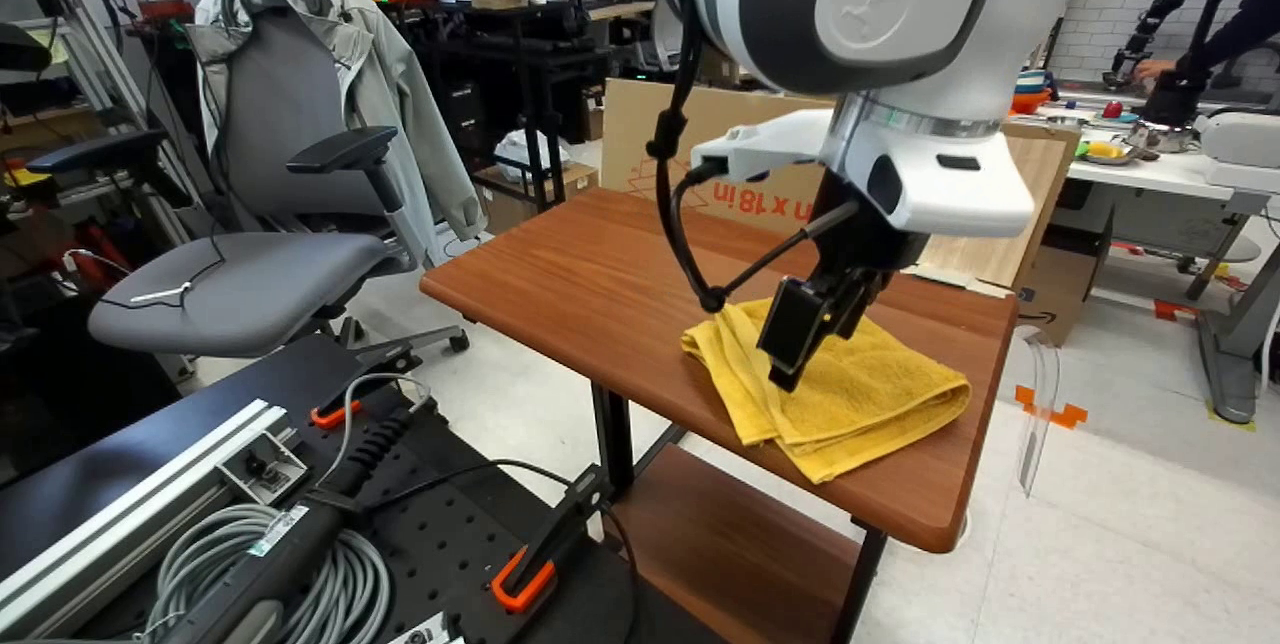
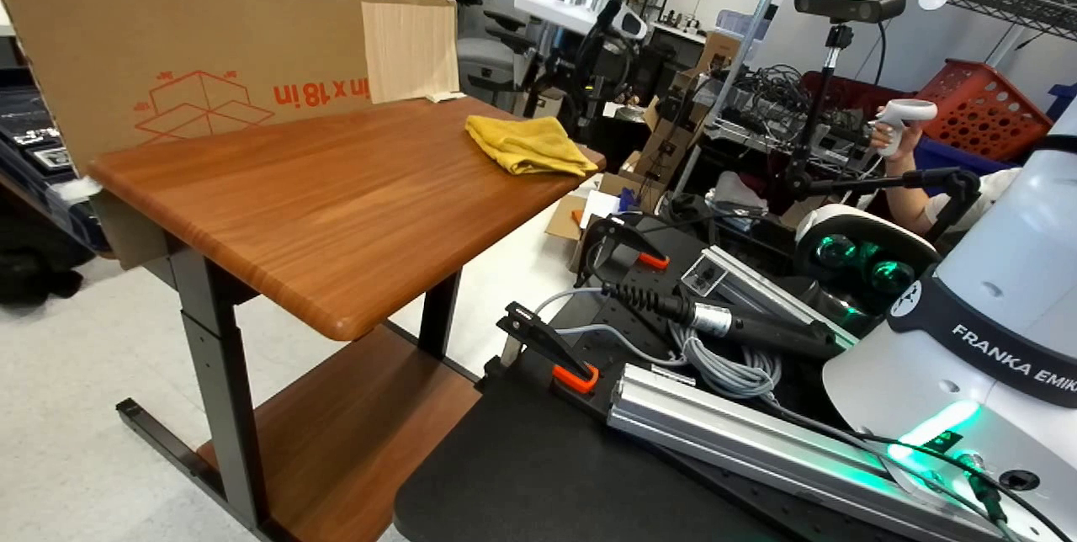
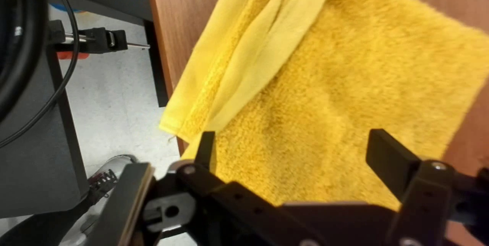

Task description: Use the yellow towel to wipe the table

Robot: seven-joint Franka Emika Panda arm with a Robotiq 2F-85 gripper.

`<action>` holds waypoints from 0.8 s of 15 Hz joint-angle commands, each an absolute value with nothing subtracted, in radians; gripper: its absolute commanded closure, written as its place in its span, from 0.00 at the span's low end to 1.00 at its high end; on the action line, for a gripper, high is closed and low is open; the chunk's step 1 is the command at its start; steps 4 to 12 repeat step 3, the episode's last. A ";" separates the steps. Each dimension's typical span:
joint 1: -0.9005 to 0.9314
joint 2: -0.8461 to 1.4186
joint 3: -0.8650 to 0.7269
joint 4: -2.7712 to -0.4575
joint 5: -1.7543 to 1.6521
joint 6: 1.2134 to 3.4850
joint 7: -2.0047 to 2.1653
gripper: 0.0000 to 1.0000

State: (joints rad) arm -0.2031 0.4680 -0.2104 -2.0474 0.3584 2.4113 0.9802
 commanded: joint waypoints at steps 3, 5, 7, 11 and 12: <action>-0.220 0.367 -0.215 -2.077 0.410 2.375 0.942 0.00; -0.220 0.367 -0.215 -2.077 0.410 2.375 0.942 0.00; -0.220 0.367 -0.215 -2.077 0.410 2.375 0.942 0.00; -0.220 0.367 -0.215 -2.077 0.410 2.375 0.942 0.00; -0.220 0.367 -0.215 -2.077 0.410 2.375 0.942 0.00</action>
